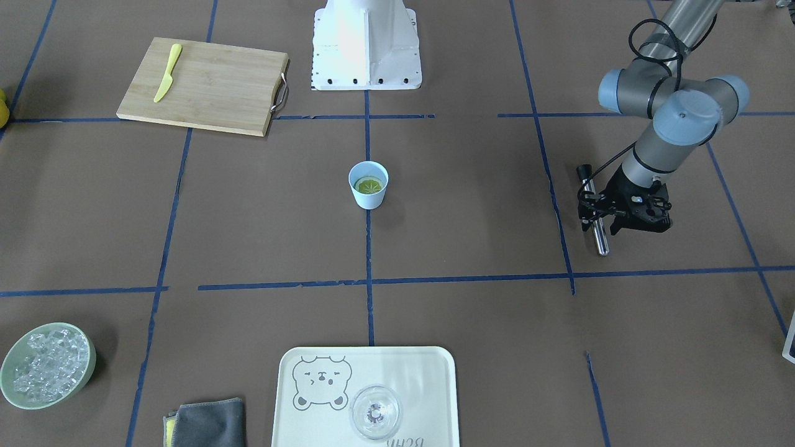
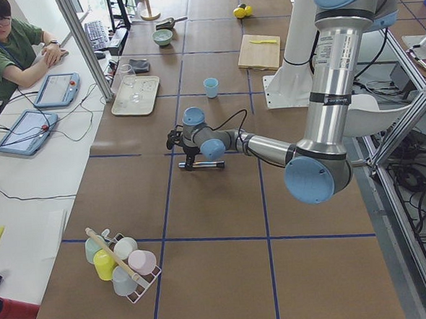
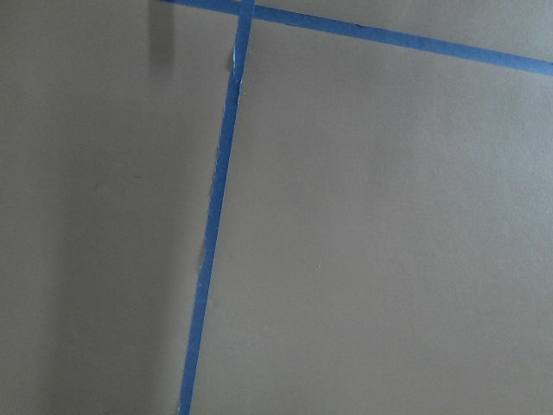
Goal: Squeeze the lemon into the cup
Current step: 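Move the left gripper down to the steel muddler rod on the table, then grasp the steel rod with the left gripper and lift it upright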
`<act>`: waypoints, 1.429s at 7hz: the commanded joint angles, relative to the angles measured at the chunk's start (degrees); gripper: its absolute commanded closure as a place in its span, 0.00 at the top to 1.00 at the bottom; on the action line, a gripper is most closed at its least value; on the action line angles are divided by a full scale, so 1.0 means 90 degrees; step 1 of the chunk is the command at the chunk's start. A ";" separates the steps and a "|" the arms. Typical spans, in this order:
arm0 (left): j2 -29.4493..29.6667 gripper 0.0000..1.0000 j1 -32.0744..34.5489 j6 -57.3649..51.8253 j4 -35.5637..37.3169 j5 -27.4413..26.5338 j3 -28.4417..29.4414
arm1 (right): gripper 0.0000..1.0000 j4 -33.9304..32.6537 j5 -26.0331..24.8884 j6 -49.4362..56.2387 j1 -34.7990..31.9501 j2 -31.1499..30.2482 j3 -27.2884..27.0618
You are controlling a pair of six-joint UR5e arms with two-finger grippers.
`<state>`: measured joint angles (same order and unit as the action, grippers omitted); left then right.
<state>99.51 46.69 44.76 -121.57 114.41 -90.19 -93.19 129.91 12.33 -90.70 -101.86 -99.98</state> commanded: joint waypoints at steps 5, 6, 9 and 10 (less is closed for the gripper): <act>0.0037 0.00 -0.0013 -0.0070 0.0041 0.0002 -0.0163 | 1.00 0.0012 0.0019 0.0007 -0.0029 0.0010 0.0064; 0.0017 0.00 0.0036 -0.0071 0.0050 0.0012 -0.0348 | 1.00 0.0012 0.0019 -0.0002 -0.0029 0.0010 0.0064; 0.0162 0.00 0.0300 -0.0216 -0.0066 -0.0143 -0.1312 | 1.00 0.0012 0.0009 -0.0003 -0.0039 0.0000 0.0064; 0.0444 0.00 0.0300 -0.0536 -0.0125 -0.0608 -0.1578 | 1.00 0.0012 0.0009 -0.0012 -0.0029 0.0000 0.0064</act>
<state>101.17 49.18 42.57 -121.97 112.60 -100.88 -93.08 130.00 12.29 -91.01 -101.83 -99.41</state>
